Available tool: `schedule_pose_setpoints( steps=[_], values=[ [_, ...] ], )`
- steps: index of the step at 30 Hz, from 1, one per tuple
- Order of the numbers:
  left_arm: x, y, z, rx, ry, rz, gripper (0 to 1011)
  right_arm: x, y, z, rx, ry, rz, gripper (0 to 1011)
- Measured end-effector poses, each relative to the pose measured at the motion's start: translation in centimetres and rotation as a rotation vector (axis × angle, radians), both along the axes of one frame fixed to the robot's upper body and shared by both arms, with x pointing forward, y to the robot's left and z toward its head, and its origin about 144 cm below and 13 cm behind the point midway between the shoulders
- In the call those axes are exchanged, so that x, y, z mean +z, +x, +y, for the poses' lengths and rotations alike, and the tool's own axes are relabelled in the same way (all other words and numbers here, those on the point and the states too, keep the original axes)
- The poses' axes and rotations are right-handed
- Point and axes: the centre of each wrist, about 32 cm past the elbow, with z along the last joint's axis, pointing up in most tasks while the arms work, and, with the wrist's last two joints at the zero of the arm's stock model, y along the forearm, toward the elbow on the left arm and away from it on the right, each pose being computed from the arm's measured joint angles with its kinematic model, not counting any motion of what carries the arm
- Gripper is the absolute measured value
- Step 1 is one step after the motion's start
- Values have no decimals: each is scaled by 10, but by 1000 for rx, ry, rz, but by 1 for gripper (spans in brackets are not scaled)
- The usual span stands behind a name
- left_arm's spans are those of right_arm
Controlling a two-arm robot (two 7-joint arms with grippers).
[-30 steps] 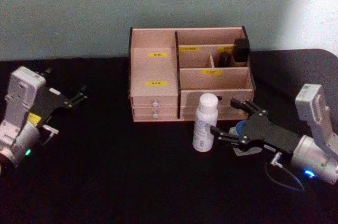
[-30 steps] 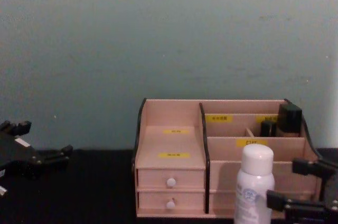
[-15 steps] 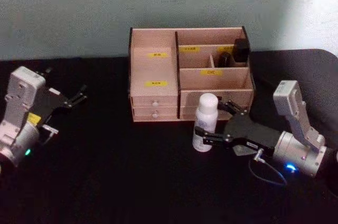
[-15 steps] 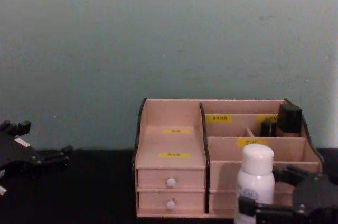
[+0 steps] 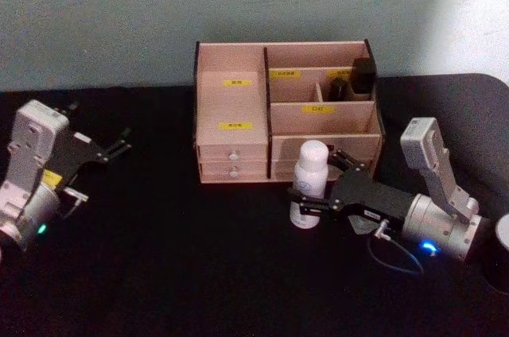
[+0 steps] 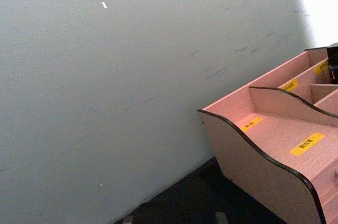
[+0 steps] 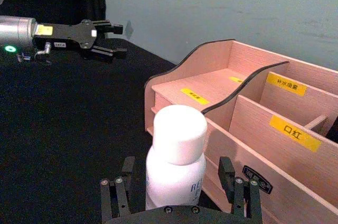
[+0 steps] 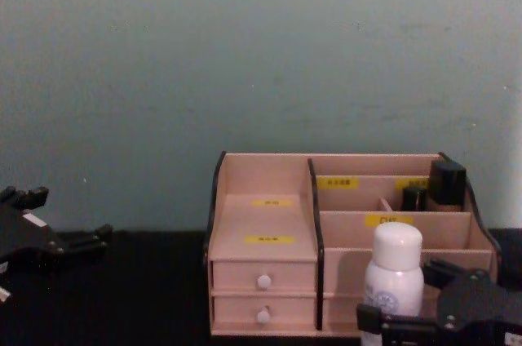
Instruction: Pick up the facial cleanser and watermelon frost from the table and place them into the tiered storage box.
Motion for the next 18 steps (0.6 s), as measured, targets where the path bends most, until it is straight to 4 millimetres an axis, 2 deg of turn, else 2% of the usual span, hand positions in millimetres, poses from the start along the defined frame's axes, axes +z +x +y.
schedule_pose_setpoints(
  steps=[12, 18],
  values=[
    [0, 0, 0, 0, 0, 0, 1001, 0, -1, 0, 1, 0, -1, 1003],
    [0, 0, 0, 0, 0, 0, 1001, 0, -1, 0, 0, 0, -2, 883]
  ],
)
